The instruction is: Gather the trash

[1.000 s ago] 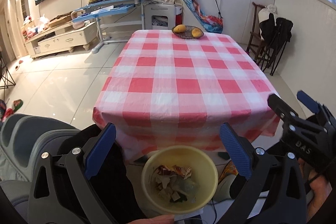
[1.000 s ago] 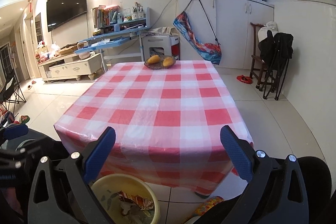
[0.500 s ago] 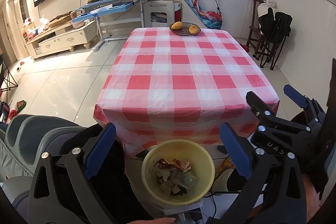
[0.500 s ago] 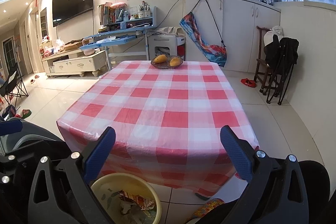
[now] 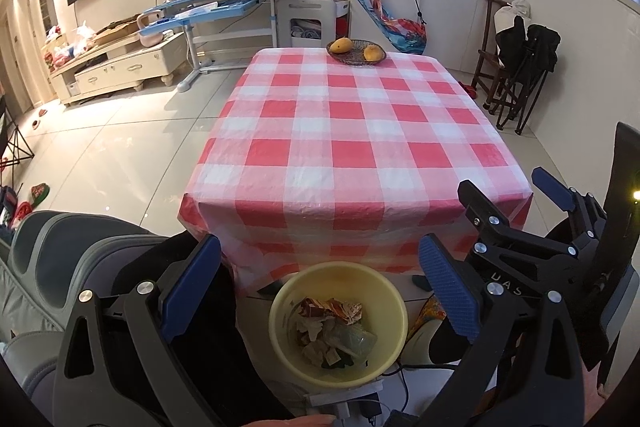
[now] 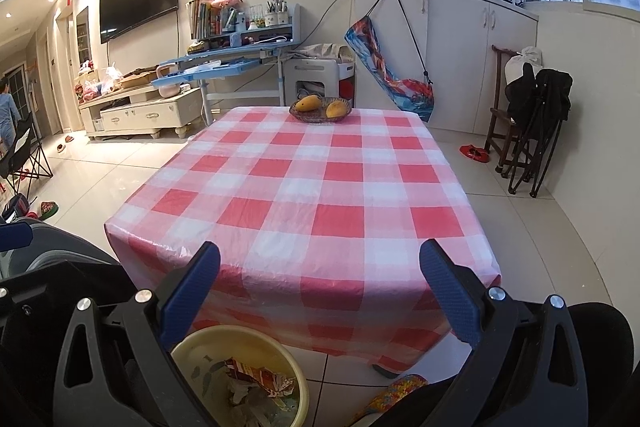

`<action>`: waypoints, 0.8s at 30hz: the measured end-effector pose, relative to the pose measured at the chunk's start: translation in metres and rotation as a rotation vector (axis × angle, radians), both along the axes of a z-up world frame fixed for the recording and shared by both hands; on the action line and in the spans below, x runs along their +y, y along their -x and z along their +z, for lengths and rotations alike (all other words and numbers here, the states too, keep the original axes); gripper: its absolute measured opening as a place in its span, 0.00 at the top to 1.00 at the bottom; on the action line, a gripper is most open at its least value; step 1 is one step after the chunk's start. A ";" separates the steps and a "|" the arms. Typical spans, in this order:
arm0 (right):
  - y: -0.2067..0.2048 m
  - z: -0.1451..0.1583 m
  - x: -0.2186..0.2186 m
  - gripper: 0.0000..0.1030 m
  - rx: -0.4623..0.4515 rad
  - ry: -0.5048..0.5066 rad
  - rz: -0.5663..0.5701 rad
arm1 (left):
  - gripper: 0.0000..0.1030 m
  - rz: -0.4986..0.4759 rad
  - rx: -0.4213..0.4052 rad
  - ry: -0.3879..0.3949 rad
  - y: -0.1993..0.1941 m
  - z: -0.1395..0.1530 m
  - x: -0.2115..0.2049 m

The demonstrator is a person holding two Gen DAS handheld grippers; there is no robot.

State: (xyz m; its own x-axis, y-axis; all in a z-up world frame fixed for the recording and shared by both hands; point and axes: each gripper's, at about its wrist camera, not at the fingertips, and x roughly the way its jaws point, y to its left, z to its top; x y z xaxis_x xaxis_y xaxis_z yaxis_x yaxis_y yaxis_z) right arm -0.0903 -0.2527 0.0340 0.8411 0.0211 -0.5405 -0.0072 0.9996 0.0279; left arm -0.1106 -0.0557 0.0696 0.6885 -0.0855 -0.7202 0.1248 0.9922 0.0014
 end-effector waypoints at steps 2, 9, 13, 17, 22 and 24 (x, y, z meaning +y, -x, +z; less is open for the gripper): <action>-0.001 -0.001 0.001 0.07 0.005 -0.002 0.002 | 0.07 0.000 0.003 0.003 0.000 0.000 0.000; -0.004 -0.004 0.001 0.07 0.014 -0.009 0.004 | 0.07 0.002 0.008 0.004 -0.001 -0.002 0.001; -0.004 -0.005 0.001 0.07 0.017 -0.011 0.001 | 0.07 0.003 0.005 0.002 0.000 -0.002 0.001; -0.005 -0.005 0.001 0.07 0.017 -0.011 0.002 | 0.07 0.003 0.005 0.003 -0.001 -0.002 0.000; -0.005 -0.005 0.000 0.07 0.018 -0.010 -0.002 | 0.07 0.002 0.004 0.005 -0.001 -0.001 0.000; -0.004 -0.004 -0.002 0.07 0.018 -0.010 -0.004 | 0.07 0.000 0.000 0.006 0.000 -0.001 0.000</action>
